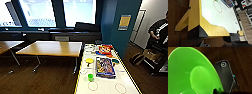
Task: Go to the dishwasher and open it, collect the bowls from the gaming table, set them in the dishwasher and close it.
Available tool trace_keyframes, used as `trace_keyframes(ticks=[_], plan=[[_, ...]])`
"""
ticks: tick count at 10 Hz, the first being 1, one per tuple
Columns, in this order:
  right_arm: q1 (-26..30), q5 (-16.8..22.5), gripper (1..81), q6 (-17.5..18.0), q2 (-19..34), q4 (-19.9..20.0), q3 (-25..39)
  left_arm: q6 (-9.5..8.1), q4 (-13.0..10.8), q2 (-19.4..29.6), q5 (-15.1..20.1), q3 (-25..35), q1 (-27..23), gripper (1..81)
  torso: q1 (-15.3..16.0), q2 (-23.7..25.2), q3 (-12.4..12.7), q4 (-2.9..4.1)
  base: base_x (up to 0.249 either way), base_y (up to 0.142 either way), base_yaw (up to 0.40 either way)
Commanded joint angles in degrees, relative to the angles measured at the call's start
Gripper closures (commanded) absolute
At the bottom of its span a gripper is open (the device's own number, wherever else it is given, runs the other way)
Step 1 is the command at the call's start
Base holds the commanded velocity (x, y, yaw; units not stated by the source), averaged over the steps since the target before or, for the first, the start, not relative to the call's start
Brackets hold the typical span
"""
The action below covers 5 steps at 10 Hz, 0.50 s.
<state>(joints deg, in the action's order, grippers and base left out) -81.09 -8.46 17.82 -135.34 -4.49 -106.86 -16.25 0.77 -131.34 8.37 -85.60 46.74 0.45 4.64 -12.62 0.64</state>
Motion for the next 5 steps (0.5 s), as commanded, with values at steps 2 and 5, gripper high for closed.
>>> trace_keyframes(ticks=[2, 5], plan=[[4.4, 5.5, 81.1, -0.1, 0.9, -1.0, 0.1, 0.08, 8.6, 2.7, 7.1, 1.2, -16.1, 1.0, 0.0, 0.0, 0.0, 0.0, 0.0, 0.0, 0.0], [6.0, 7.8, 81.1, 0.0, -1.5, -0.8, -1.7, 0.08, 14.9, 2.1, 7.8, -1.3, -22.5, 1.0, 0.0, 0.0, 0.0, 0.0, 0.0, 0.0, 0.0]])
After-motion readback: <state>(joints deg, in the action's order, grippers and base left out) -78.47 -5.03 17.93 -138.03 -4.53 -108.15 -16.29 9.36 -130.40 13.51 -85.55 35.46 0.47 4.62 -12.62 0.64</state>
